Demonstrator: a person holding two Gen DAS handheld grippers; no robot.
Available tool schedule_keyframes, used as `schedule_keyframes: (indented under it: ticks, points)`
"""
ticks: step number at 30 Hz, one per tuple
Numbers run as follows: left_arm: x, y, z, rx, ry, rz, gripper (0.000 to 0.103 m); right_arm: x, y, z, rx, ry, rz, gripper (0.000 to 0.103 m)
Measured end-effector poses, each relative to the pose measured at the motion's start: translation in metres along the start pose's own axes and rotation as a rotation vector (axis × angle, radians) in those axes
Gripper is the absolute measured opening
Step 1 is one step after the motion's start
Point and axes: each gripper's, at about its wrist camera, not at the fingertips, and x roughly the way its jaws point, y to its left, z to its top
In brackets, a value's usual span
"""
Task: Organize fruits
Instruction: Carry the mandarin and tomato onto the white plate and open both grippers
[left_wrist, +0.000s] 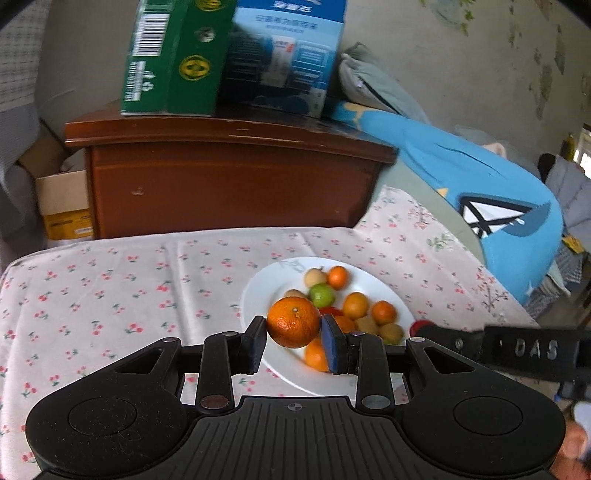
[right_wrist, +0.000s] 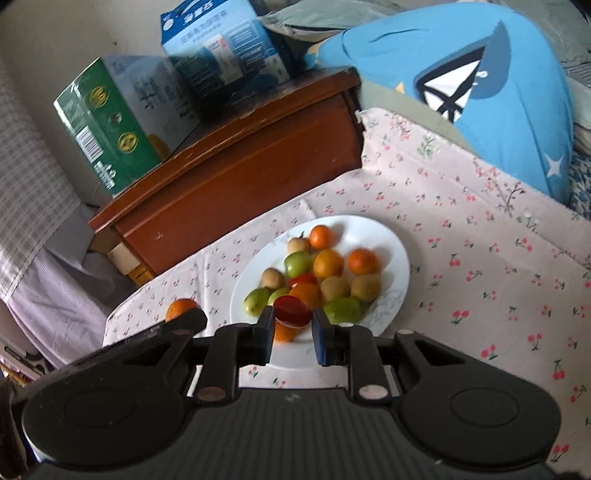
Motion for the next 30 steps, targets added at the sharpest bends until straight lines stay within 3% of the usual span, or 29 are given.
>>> schedule_keyframes:
  ticks: [17, 30]
  points:
    - [0.042, -0.041, -0.024, 0.097, 0.075, -0.070, 0.029, 0.031, -0.029, 0.041, 0.030, 0.003, -0.003, 0.021]
    - [0.059, -0.045, -0.024, 0.089, 0.072, -0.074, 0.030, 0.083, -0.036, 0.057, 0.026, 0.030, -0.023, 0.021]
